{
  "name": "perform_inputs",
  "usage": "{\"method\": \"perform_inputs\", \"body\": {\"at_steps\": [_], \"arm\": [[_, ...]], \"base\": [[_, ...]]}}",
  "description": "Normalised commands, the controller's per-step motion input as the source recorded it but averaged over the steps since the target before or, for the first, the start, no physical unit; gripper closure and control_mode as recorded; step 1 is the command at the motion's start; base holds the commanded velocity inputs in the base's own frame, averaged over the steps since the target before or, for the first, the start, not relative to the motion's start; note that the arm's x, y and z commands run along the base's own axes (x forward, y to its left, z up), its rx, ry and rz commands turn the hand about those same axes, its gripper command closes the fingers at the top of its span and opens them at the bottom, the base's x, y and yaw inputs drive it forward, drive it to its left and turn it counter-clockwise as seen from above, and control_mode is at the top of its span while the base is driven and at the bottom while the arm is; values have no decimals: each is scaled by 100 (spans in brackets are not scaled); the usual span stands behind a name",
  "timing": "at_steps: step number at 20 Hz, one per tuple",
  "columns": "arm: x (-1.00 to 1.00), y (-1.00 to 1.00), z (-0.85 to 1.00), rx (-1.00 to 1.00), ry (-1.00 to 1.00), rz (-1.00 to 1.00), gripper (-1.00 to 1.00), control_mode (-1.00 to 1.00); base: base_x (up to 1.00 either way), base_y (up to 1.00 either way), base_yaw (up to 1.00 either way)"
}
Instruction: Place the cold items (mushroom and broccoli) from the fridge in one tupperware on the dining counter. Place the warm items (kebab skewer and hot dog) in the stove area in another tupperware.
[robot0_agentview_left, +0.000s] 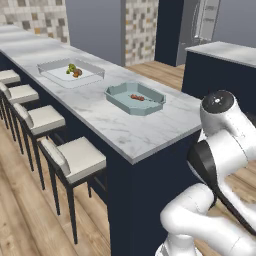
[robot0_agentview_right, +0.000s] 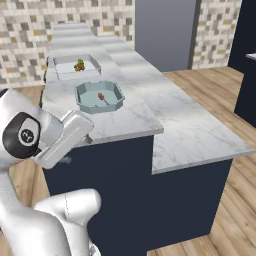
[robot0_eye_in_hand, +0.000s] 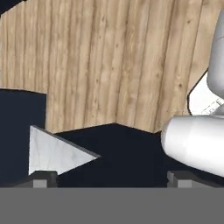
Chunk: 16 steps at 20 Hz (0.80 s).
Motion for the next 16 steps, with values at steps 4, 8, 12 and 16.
{"method": "perform_inputs", "body": {"at_steps": [4, 8, 12, 16], "arm": [[-8, -100, -42, 88, -18, 0, -100, -100], [-26, -54, -25, 67, -26, 0, -100, -100], [-14, 23, -10, 0, -4, 0, -100, 100], [0, 0, 0, 0, 0, 0, -100, 100]], "base": [[0, 0, 0], [0, 0, 0], [-18, 19, -1], [-29, -30, -39]]}}
